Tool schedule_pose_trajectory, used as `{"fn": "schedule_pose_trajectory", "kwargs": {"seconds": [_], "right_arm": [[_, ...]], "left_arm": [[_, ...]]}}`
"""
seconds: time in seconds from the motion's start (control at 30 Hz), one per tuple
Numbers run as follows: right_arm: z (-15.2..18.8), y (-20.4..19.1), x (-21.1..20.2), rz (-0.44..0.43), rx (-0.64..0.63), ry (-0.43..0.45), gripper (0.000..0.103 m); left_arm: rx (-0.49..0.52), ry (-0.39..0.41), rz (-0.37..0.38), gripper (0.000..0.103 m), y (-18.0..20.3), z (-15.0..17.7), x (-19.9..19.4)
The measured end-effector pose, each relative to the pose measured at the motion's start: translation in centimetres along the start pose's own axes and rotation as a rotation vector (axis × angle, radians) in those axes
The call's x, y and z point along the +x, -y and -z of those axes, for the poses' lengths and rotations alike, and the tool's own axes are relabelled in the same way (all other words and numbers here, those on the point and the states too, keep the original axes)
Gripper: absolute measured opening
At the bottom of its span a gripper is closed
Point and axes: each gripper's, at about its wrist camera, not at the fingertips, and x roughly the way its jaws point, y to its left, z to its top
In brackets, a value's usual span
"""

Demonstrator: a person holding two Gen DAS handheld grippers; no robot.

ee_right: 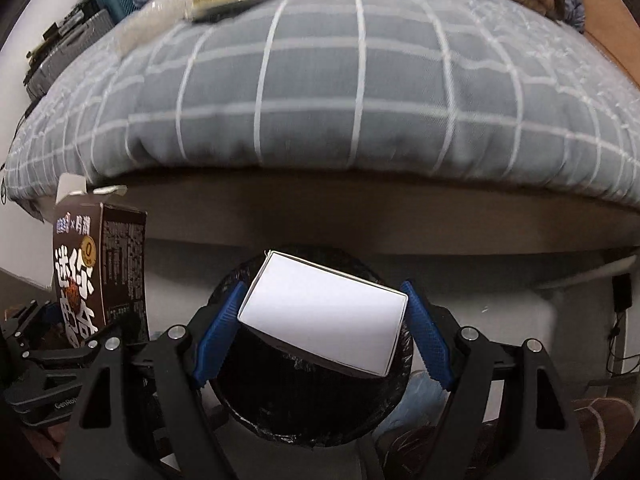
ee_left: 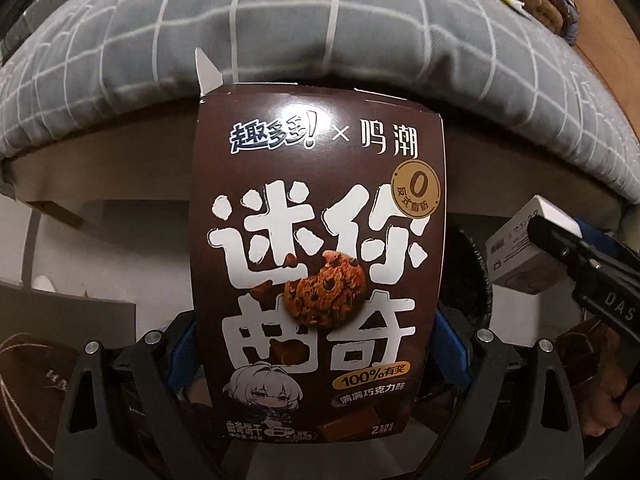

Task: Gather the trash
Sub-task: 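Open the right tool over the bin while the left tool drops the cookie box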

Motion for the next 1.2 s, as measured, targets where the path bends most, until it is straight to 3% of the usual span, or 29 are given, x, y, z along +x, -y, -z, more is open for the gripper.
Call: {"fn": "schedule_pose_trajectory", "kwargs": {"seconds": [0.33,0.37,0.43,0.5,0.73,1.0,1.2], "right_arm": [[0.9,-1.0,2.7,-0.022,-0.032,-0.066,0.076],[0.9,-1.1,2.8,-0.033,-0.036,-0.069,0.077],[0.9,-1.5,2.8,-0.04,-0.037,-0.068,0.091],[1.2,-1.6,2.5,-0.037,-0.039,-0.048,0.095],[1.1,0.1,1.6,0.006,-0.043,-0.039,0.095],[0.4,4.1,-2.7,0.087,0.001,0.014,0.095],[1.7,5.8,-4.1,0.111,0.021,0.033,0.095]], "left_arm": [[-0.004,-0.042,-0.047,0.09,1.6,0.8,2.4],[-0.005,-0.044,-0.05,0.09,1.8,0.9,2.5],[-0.006,-0.049,-0.055,0.09,1.7,1.1,2.5],[-0.005,-0.052,-0.057,0.09,1.8,1.3,2.5],[0.028,-0.051,-0.046,0.09,1.8,0.9,2.3],[0.066,-0.037,-0.031,0.09,2.0,0.9,2.4],[0.081,-0.043,-0.008,0.09,1.7,1.3,2.2]]}}
